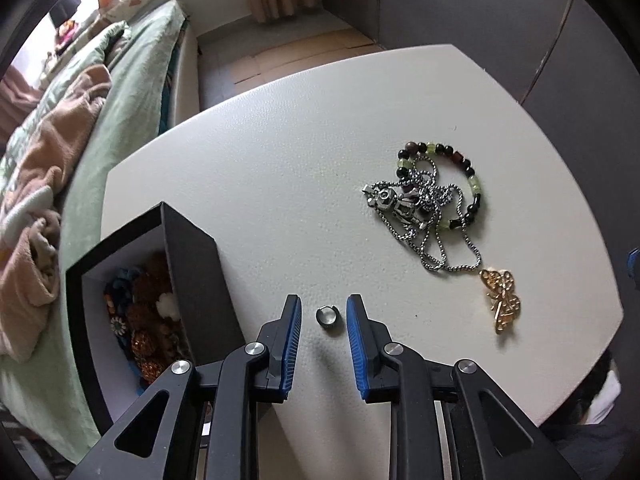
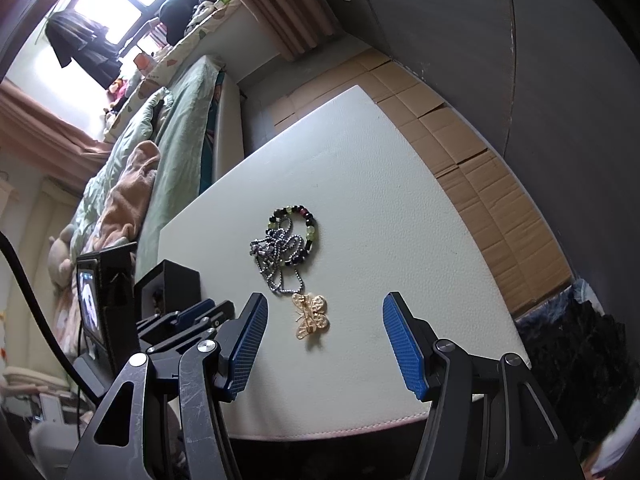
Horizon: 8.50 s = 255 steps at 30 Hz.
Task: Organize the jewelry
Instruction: 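Reach the left tool to the small silver ring and close on it, then lift the silver ring with the left tool while the right tool grasps the gold butterfly pendant, then move both tools over the black box and open them to drop ring and pendant, then reach the left tool to the silver chain necklace and grasp its pendant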
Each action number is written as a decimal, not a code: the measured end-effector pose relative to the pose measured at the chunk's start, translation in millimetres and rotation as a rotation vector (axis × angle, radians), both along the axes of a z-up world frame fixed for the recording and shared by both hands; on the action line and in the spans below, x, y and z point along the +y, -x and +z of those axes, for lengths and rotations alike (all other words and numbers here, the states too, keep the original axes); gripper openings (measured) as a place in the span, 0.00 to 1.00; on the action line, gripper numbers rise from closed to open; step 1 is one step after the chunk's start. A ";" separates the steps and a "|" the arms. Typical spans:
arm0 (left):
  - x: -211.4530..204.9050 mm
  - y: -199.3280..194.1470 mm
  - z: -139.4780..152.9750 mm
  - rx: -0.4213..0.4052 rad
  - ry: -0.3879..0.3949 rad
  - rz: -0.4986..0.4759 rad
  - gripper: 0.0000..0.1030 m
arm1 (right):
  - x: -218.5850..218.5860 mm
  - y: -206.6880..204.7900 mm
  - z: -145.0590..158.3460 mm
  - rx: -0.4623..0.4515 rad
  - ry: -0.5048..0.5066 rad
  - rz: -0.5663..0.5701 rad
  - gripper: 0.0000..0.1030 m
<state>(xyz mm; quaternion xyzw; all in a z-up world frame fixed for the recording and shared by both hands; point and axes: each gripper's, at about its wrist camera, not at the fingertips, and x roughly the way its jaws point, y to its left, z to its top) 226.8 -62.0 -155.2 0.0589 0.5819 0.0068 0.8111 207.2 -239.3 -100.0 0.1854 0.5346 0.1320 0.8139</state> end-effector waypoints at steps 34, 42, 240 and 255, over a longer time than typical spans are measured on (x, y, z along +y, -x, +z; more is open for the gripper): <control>4.0 4.3 -7.9 0.012 -0.074 0.045 0.18 | 1.4 1.4 -1.1 0.012 0.001 0.003 0.59; 3.8 7.3 -1.2 0.028 0.089 0.023 0.17 | 0.7 0.9 -1.1 0.013 0.005 0.006 0.59; 8.6 -63.7 5.6 -0.015 0.161 -0.025 0.57 | -23.8 -60.8 -18.4 0.008 -0.065 -0.150 1.00; -2.7 -37.9 3.6 0.058 0.216 -0.073 0.56 | -36.6 -57.3 -23.7 0.038 -0.085 -0.183 1.00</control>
